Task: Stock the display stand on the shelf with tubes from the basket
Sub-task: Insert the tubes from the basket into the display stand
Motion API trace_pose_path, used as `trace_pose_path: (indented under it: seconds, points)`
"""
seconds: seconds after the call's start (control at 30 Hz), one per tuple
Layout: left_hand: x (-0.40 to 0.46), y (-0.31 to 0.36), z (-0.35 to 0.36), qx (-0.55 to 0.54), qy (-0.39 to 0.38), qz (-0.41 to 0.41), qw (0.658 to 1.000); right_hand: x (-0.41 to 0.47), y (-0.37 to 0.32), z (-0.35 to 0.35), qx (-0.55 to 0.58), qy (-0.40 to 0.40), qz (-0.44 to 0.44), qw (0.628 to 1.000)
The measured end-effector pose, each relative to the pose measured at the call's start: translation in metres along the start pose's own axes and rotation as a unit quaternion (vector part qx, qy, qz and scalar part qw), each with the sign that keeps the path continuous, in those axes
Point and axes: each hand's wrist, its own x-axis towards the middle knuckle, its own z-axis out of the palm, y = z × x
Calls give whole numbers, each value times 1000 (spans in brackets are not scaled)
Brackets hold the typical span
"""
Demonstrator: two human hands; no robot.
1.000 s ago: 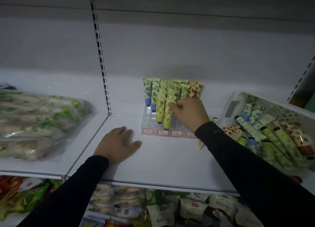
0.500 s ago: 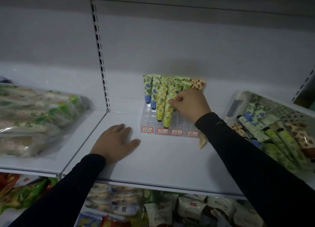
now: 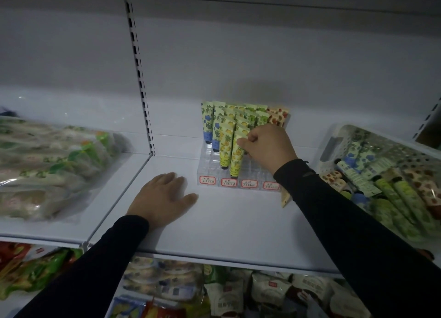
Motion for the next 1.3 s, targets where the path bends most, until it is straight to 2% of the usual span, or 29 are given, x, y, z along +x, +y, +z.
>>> trace_pose_path:
  seconds: [0.17, 0.6, 0.77, 0.87, 0.97, 1.07, 1.3]
  points:
    - [1, 1, 1, 8, 12, 1, 1000, -2, -6, -3, -44, 2, -4, 999]
    - [-2, 4, -3, -7, -13, -21, 1000, -12, -4, -14, -17, 29, 9, 999]
    - [-3, 0, -3, -32, 11, -17, 999, -34, 12, -29, -19, 31, 15, 999]
    - [-6, 1, -5, -43, 54, -12, 998, -56, 30, -47, -2, 21, 18, 1000]
    - [-10, 19, -12, -72, 76, 12, 994, -77, 57, -62, -28, 12, 33, 999]
    - [-14, 55, -14, -107, 84, 71, 988, -96, 83, -73, -44, 4, 72, 996]
    - [-14, 148, 14, -126, 2, 199, 972, -133, 111, -88, -75, -33, 102, 991]
